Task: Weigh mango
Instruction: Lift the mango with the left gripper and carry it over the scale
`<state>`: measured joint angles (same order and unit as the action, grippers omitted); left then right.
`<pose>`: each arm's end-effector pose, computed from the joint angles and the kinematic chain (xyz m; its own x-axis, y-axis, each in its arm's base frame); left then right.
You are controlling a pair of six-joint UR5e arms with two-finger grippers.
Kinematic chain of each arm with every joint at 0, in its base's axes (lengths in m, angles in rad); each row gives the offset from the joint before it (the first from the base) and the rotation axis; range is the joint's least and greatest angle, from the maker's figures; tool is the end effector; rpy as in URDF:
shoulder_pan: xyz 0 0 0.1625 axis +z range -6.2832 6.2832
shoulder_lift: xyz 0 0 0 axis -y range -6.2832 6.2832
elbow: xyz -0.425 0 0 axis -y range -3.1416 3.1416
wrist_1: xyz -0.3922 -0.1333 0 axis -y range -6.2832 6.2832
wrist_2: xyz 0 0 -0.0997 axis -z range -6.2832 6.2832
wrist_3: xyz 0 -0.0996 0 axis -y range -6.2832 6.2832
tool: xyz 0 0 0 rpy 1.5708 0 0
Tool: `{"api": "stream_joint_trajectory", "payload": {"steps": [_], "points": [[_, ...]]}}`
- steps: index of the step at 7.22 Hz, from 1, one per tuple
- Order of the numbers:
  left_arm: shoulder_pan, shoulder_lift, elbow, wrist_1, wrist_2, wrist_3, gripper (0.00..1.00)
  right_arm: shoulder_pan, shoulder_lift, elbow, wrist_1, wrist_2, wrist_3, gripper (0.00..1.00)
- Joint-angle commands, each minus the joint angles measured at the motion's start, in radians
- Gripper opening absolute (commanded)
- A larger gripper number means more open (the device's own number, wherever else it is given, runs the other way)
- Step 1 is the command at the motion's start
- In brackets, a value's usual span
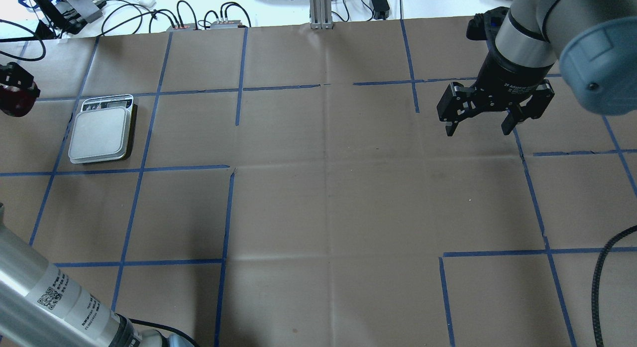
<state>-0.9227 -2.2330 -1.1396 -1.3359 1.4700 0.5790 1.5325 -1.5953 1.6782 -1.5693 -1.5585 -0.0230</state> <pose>0.3344 -0.6790 0.3092 -0.9944 -0.0662 0.0821 -0.0711 0.9958 -0.0583 0.1164 -0.4762 0.4473 -0.9998 0.0164 -0.0142 0.0152 0.9964 0.0840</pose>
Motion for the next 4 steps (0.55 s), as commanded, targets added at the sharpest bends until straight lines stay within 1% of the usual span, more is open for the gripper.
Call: {"api": "stream_joint_trajectory", "payload": {"steps": [1,2,3,4], "points": [[-0.091,0.123,-0.202,0.015,0.003,-0.149,0.53,0.000,0.000,0.000,0.000,0.000,0.000,1.00],[-0.128,0.109,-0.238,0.097,0.003,-0.169,0.54,0.000,0.000,0.000,0.000,0.000,0.000,1.00],[-0.130,0.083,-0.258,0.150,0.003,-0.172,0.54,0.000,0.000,0.000,0.000,0.000,0.000,1.00],[-0.130,0.040,-0.267,0.176,0.004,-0.168,0.54,0.000,0.000,0.000,0.000,0.000,0.000,1.00]]}}
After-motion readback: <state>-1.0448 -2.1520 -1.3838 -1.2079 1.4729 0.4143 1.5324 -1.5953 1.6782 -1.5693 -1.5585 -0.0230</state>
